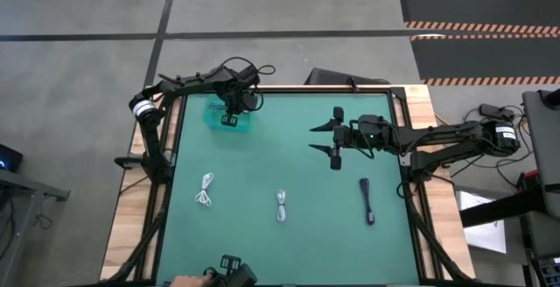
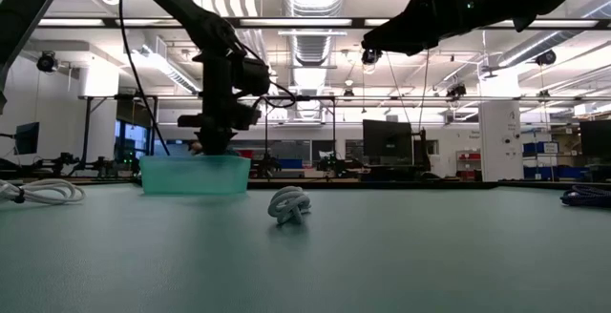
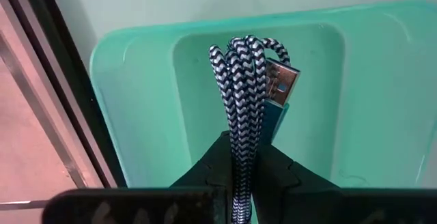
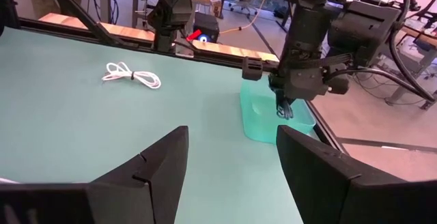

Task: Pick and place USB-C Cables
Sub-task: Put the blue USB cable into the blue bin

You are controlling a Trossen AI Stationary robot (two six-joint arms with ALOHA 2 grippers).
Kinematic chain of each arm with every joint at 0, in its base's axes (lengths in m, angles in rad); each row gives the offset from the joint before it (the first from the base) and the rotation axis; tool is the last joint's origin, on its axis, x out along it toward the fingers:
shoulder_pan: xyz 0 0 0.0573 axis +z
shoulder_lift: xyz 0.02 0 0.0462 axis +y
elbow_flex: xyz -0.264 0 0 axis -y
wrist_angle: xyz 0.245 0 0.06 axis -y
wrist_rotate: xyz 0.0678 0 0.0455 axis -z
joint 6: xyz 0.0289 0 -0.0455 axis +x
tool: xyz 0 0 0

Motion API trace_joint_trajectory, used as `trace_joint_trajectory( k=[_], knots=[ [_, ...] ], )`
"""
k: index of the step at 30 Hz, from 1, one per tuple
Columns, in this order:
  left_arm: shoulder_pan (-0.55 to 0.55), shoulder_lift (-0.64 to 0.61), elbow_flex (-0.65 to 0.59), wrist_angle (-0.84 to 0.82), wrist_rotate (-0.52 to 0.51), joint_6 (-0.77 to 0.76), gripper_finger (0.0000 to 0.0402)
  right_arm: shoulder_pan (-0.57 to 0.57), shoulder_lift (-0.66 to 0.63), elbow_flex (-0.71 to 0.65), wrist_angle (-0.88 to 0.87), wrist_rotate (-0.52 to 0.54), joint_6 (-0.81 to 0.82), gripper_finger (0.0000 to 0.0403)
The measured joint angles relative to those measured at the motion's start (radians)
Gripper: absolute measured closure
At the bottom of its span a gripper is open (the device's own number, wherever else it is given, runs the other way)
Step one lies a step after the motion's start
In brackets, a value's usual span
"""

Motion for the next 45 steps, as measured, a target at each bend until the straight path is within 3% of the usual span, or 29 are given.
trace_joint_trajectory(
  k=[26, 45],
  knots=[
    [0.000, 0.000, -0.133, 0.116, 0.003, 0.001, 0.0384, 0.000, 0.000, -0.003, 0.000, 0.000, 0.008, 0.0188],
    [0.000, 0.000, -0.140, 0.129, 0.003, -0.003, 0.0384, 0.000, 0.000, -0.005, 0.000, 0.000, 0.015, 0.0188]
  ],
)
